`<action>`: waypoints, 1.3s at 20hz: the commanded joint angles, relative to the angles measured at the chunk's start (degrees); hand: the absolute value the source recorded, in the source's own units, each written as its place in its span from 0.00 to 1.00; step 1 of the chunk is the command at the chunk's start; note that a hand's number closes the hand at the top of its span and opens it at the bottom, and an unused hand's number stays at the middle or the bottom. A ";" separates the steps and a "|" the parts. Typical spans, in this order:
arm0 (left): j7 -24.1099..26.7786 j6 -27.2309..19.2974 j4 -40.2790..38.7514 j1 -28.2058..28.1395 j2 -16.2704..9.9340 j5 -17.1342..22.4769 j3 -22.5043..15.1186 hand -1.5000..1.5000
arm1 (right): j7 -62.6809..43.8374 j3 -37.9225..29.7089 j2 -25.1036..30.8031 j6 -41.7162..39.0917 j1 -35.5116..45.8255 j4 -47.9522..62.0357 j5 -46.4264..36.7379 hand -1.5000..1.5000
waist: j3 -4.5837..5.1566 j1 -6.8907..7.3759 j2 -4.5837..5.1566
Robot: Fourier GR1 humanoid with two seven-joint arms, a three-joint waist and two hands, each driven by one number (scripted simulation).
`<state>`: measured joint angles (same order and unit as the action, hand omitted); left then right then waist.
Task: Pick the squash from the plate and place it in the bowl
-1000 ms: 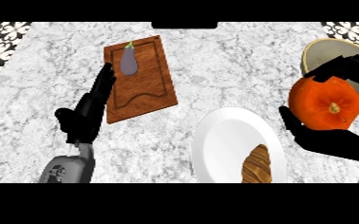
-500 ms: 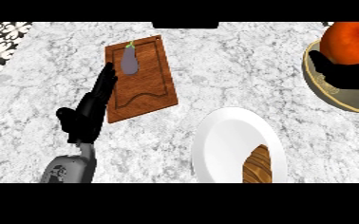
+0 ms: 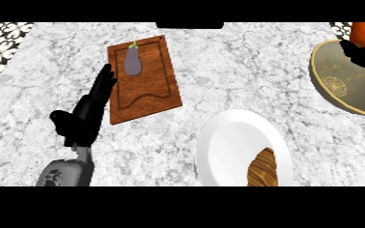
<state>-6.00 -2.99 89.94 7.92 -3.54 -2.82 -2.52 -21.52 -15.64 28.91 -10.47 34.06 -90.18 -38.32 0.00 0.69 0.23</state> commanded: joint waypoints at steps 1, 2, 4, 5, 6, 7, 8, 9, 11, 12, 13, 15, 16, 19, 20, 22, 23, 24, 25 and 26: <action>-0.14 1.28 -2.95 2.58 -0.90 1.52 2.08 0.50 | 7.03 -0.55 2.30 5.71 0.69 11.29 -4.34 1.00 | -0.01 -0.08 0.08; -1.57 -0.79 1.49 0.49 1.08 -1.08 -1.47 0.50 | 12.22 -3.09 3.78 7.50 -1.22 16.08 -3.29 1.00 | -0.07 0.28 0.13; -0.24 0.10 -0.70 1.09 0.11 -0.05 0.42 0.50 | 14.82 -3.68 3.01 10.45 -1.46 20.42 -3.32 1.00 | -0.04 -0.09 0.05; 1.80 0.56 -2.92 1.17 0.39 0.40 0.76 0.50 | 14.47 -2.38 2.98 12.35 1.50 24.82 -5.78 1.00 | -0.02 0.17 0.15; 3.12 1.38 -1.74 -2.14 0.08 0.47 0.22 0.50 | 17.60 -3.52 3.25 13.97 0.88 27.11 -4.90 1.00 | -0.03 0.21 0.08; 0.90 0.40 -0.10 -0.91 0.31 -0.40 -0.29 0.50 | 19.17 -3.79 4.49 15.62 3.32 31.97 -6.01 1.00 | -0.04 0.47 0.13; 1.09 0.16 -0.51 -0.50 0.34 -0.68 -0.06 0.50 | 19.75 -4.27 6.18 13.69 2.58 31.03 -5.07 1.00 | -0.02 -0.04 -0.04; -1.24 0.09 2.60 -0.77 0.50 0.16 -0.11 0.50 | 21.00 -3.37 4.22 18.30 3.67 36.31 -7.29 1.00 | -0.05 0.54 0.08; 0.03 -0.34 -1.63 1.18 0.43 -1.16 0.13 0.50 | 25.67 -5.23 5.73 20.52 2.73 42.01 -6.65 1.00 | -0.06 0.28 0.22; 0.46 1.73 -2.41 3.05 -0.84 0.74 1.71 0.50 | 26.17 -5.28 6.36 18.57 5.16 44.42 -5.50 1.00 | -0.04 0.14 0.12; 0.12 -0.31 -0.80 1.94 0.34 -0.70 0.73 0.50 | 28.29 -6.59 8.15 18.73 3.47 46.42 -5.12 1.00 | -0.06 0.17 0.12; 2.81 1.48 -1.04 -1.81 0.22 -0.22 -0.18 0.50 | 31.04 -6.48 8.40 17.84 4.58 52.12 -4.80 1.00 | -0.07 0.64 0.23; 2.38 -0.08 -2.38 1.00 1.13 -1.15 -0.21 0.50 | 31.49 -7.12 9.44 14.29 6.30 55.04 -3.47 1.00 | -0.10 0.84 0.43; -0.03 -0.51 -0.79 0.33 2.34 -0.42 -0.73 0.50 | 34.50 -10.02 9.43 12.64 4.81 60.26 -0.38 0.00 | -0.15 0.81 0.38; 1.97 0.50 -2.72 1.44 0.39 -0.32 0.96 0.50 | 33.34 -9.21 9.16 10.59 6.95 61.79 -0.64 0.00 | -0.10 0.78 0.38; 0.82 1.07 -2.38 2.56 -0.10 -0.42 0.75 0.50 | 38.58 -9.75 8.33 9.43 7.31 63.84 1.01 0.00 | -0.13 0.77 0.33; 0.53 0.24 -1.22 1.71 1.16 -0.30 0.18 0.50 | 41.30 -10.56 9.65 8.81 7.80 66.75 1.37 0.00 | -0.19 1.43 0.57; 2.85 0.07 -2.83 1.43 1.59 -1.36 -0.60 0.50 | 42.47 -11.02 11.38 6.91 9.65 67.86 1.93 0.00 | -0.16 1.23 0.55; 3.15 0.00 -6.23 4.07 1.49 -0.32 1.36 0.50 | 42.89 -11.55 8.55 8.76 9.43 66.06 3.26 0.00 | -0.10 0.41 0.33; 0.18 -0.49 0.06 0.87 1.30 -2.25 -1.35 0.50 | 46.53 -13.75 10.06 8.86 8.47 67.53 4.98 0.00 | -0.20 1.12 0.34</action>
<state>-4.43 -2.86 87.45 9.70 -2.42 -3.77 -2.53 18.46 -26.45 38.26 -0.65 41.96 -26.37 -36.68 -0.15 1.59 0.63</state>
